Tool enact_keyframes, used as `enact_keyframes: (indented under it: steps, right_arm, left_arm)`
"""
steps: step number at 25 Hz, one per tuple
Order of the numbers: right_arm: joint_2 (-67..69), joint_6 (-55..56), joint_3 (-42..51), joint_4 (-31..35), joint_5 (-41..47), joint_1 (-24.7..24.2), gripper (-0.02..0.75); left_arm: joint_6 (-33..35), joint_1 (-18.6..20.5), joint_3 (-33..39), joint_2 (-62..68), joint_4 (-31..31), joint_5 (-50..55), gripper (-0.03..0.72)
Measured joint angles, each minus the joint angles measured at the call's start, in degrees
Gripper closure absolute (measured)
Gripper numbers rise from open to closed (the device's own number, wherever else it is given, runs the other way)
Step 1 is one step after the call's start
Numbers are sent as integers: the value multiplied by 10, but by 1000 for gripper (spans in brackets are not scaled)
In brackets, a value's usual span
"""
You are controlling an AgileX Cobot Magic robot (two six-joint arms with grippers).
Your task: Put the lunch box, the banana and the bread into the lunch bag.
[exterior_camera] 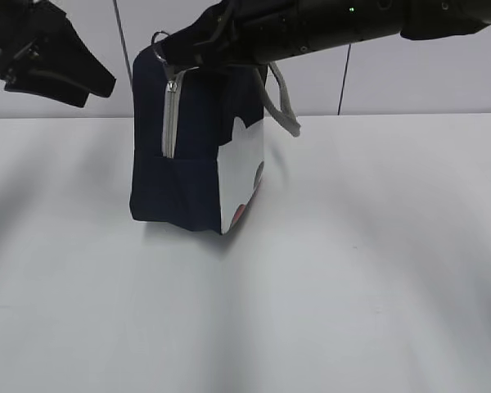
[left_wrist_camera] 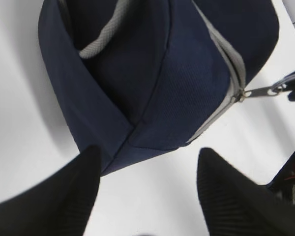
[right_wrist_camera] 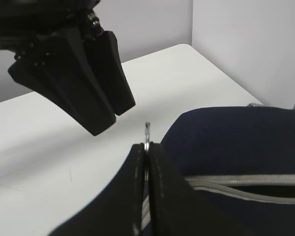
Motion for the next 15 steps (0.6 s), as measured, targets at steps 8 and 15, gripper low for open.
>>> enact_keyframes:
  steps: [8,15]
  right_arm:
    - [0,0,0,-2,1,0,754]
    - [0,5,0,-2,1,0,754]
  left_arm:
    - [84,-34,0,42,-20,-15,254]
    - [119,-35,1,46,-25,-50,321]
